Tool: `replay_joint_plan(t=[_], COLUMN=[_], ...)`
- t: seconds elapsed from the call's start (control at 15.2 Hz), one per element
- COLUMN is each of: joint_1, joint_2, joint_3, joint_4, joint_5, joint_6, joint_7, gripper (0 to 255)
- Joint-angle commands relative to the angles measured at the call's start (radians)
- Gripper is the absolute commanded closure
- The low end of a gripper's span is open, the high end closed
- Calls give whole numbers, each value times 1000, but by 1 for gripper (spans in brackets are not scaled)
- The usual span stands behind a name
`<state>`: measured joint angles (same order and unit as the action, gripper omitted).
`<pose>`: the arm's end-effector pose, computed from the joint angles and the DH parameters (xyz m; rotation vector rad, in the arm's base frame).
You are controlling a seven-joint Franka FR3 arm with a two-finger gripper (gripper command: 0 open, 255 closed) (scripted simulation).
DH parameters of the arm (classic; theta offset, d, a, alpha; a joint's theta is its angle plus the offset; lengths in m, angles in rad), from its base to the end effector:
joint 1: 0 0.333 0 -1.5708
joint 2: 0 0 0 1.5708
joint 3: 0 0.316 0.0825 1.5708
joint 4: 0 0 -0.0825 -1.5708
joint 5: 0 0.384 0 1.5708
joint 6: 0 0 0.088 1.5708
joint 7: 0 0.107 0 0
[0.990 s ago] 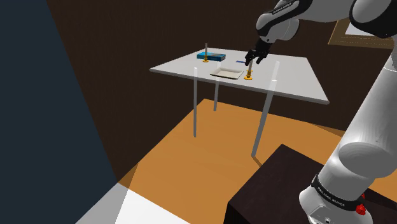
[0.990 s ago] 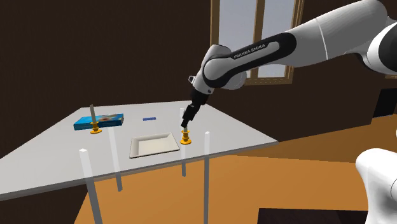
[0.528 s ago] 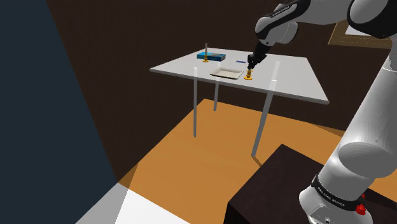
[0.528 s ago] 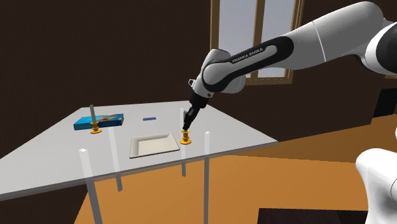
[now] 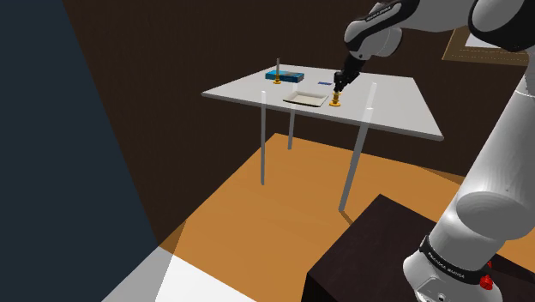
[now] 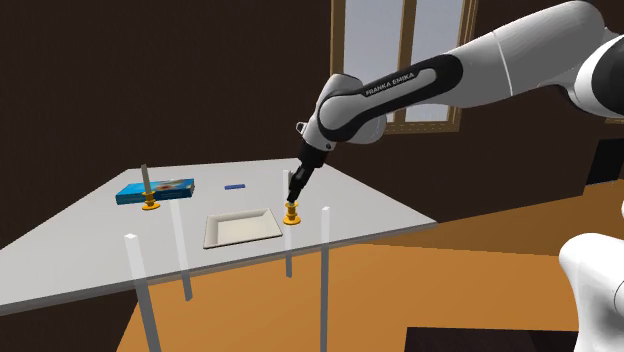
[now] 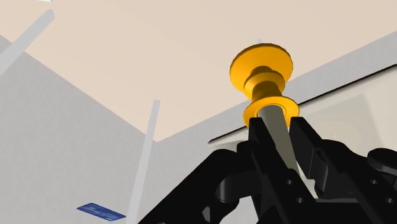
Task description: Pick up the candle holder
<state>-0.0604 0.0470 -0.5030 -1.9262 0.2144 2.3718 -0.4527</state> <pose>0.5147 -0.3172 0.5095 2.9916 -0.3443 0.6557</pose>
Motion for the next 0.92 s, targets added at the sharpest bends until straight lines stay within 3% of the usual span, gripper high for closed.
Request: replay_joint_plan(t=[0.0,0.86], joint_1=[1,1], joint_2=[-8,-28], joint_3=[0,-3], joint_4=[15,156], joint_5=[-10,-45], joint_6=[-21,-177], joint_7=[10,48], gripper=[255,255])
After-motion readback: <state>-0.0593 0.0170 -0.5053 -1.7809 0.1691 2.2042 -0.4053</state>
